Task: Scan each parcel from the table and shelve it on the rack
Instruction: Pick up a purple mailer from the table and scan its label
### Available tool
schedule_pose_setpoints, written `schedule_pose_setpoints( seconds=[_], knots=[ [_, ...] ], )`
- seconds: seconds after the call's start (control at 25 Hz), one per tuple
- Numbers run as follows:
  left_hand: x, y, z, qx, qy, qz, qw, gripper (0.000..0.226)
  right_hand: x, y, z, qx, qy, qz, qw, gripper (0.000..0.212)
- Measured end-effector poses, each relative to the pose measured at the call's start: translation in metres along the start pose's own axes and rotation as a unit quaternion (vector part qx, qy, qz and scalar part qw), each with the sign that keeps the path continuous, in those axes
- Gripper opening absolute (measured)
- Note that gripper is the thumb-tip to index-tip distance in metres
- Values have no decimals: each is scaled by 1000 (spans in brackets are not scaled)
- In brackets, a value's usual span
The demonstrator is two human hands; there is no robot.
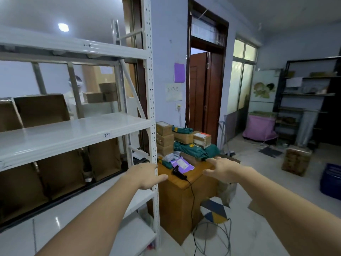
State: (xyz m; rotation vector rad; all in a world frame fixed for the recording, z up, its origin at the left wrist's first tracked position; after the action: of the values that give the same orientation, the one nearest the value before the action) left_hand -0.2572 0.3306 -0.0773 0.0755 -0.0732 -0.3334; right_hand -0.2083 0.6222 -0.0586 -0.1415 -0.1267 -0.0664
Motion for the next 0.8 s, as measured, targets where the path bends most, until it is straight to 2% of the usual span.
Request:
schedule_pose_setpoints(
  seconds=[0.4,0.8],
  knots=[
    [-163,-30,-11,5,-6,1,1000,89,-154,2,-5,-22,-3,-11,1000,71],
    [-333,-15,-43,31,-48,-34,998,84,-311,51,-22,-22,-38,-31,999,75]
  ],
)
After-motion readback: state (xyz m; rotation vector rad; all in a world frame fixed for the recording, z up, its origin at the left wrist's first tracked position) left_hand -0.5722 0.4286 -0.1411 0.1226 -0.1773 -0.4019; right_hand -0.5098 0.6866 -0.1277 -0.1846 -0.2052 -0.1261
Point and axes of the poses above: each hand's wrist, its own x-axis away from the middle knuckle, its own z-axis out of the back of the hand, y = z × x, the point moved 2 cm from there along -x, towards the middle knuckle, and after that the axes turned 1 degree about z, right-handed, at the moved point
